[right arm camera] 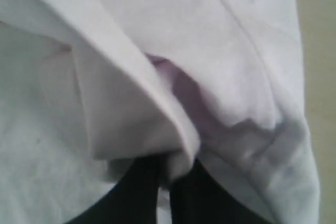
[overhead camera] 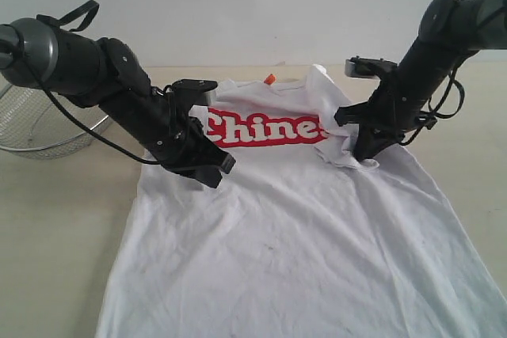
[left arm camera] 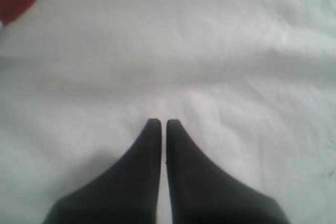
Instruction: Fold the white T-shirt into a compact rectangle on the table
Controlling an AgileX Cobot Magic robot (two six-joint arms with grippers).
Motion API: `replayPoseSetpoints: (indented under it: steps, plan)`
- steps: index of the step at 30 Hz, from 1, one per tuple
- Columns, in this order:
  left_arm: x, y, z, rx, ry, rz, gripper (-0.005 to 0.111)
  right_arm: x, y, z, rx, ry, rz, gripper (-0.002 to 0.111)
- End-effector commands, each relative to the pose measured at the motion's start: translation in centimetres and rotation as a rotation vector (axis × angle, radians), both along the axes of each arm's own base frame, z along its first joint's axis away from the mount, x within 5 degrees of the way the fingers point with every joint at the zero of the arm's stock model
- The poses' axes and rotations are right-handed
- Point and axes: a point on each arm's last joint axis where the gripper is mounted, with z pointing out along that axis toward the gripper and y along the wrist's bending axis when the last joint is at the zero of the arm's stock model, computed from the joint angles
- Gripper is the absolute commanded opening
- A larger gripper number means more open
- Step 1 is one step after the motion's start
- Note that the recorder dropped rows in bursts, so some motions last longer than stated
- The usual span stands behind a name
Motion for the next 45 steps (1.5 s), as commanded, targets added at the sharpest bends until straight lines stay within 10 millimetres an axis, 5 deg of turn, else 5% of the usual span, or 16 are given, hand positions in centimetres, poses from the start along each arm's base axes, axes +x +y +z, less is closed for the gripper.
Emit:
replayPoseSetpoints:
  steps: [1,7,11,19,23,28,31,38,45]
  plan:
    - [0.1,0.0,0.1,-0.003,-0.004,-0.006,0.004,-0.5,-0.1,3.7,-0.003,-0.063,0.047,0.0]
    - [0.2,0.0,0.1,-0.002,-0.015,-0.003,0.004,-2.8,0.6,10.4,-0.088,-0.137,0.195,0.0]
    - [0.3,0.0,0.1,-0.002,-0.018,-0.001,0.004,-4.1,4.1,13.1,-0.3,-0.204,0.325,0.0]
    - [0.3,0.0,0.1,-0.001,-0.024,0.002,0.004,-6.1,12.9,12.7,-0.573,-0.262,0.681,0.0]
    - [0.3,0.0,0.1,-0.001,-0.024,0.002,0.004,-5.9,15.5,8.6,-0.607,-0.197,0.787,0.0]
    - [0.3,0.0,0.2,-0.002,-0.025,0.002,0.004,-4.7,16.1,2.8,-0.679,-0.128,0.796,0.0]
    - [0.4,0.0,0.2,-0.002,-0.029,0.004,0.004,-4.2,16.5,1.1,-0.669,-0.154,0.788,0.0]
    - [0.4,0.1,0.2,-0.001,-0.036,0.008,0.004,-3.9,16.5,2.5,-0.671,-0.186,0.729,0.006]
    - [1.1,-0.3,1.2,-0.018,-0.056,-0.002,0.004,-4.1,16.1,6.7,-0.678,-0.205,0.622,0.056]
